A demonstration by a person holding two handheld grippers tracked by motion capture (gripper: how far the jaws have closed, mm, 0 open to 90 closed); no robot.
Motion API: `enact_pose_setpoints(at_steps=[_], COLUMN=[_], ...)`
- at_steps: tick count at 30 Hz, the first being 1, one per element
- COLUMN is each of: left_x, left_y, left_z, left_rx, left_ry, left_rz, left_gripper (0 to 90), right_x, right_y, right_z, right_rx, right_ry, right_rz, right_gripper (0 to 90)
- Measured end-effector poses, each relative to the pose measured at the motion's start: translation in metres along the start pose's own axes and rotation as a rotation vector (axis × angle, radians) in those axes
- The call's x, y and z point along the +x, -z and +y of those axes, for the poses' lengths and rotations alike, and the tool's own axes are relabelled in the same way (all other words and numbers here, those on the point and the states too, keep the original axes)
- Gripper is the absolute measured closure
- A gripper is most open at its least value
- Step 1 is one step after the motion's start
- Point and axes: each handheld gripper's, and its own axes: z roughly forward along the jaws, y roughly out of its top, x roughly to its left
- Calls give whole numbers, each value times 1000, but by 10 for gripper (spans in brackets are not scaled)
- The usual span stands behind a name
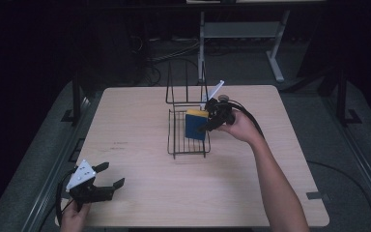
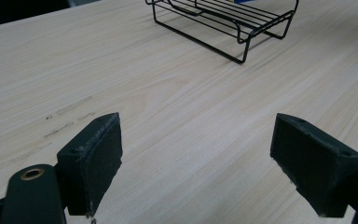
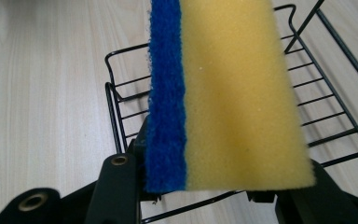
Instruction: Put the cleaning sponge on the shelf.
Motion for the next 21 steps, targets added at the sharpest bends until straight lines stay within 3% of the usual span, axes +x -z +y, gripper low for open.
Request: enact_pose_setpoints(at_steps=[21], left_x=[0], left_y=[1], left_z=[-1], left_rx=[3], left_ry=[-4], left_rz=[0], left_gripper=[162], right_x=[-5], right_y=[-16], right_z=[-3], right_rx=[26], right_ry=[-2], right_rz=[-6], right_gripper=[549])
